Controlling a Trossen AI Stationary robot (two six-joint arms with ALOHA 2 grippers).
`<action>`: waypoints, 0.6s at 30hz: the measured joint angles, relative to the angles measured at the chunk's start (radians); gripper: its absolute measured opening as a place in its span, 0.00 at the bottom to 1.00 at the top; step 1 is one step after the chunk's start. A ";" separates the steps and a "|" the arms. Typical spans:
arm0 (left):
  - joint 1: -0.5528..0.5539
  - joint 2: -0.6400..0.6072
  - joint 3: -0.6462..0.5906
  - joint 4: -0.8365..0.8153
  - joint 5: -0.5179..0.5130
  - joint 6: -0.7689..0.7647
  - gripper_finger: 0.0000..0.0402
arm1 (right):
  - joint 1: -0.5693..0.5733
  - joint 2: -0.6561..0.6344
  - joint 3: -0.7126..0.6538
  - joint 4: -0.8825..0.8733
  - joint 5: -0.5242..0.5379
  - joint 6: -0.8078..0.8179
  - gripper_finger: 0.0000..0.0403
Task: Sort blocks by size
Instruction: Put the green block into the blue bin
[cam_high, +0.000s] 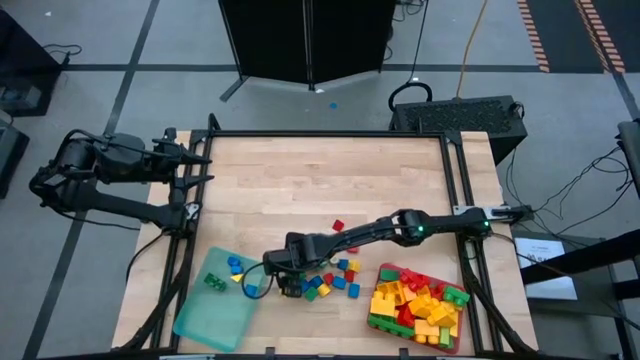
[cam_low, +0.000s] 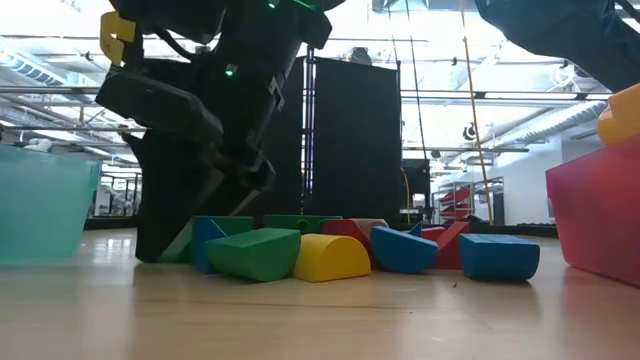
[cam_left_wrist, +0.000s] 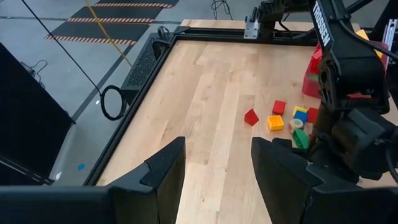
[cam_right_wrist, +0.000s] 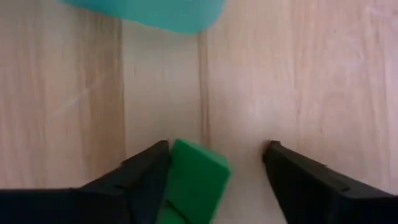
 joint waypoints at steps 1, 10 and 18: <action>0.000 0.000 0.000 -0.001 0.000 0.000 0.47 | 0.000 0.002 -0.001 -0.001 0.007 0.000 0.60; 0.000 0.000 0.000 -0.010 -0.004 0.000 0.47 | -0.016 0.001 -0.001 -0.006 0.008 0.000 0.05; 0.000 0.000 0.000 -0.025 -0.008 0.000 0.47 | -0.036 -0.033 -0.002 -0.012 0.039 -0.042 0.00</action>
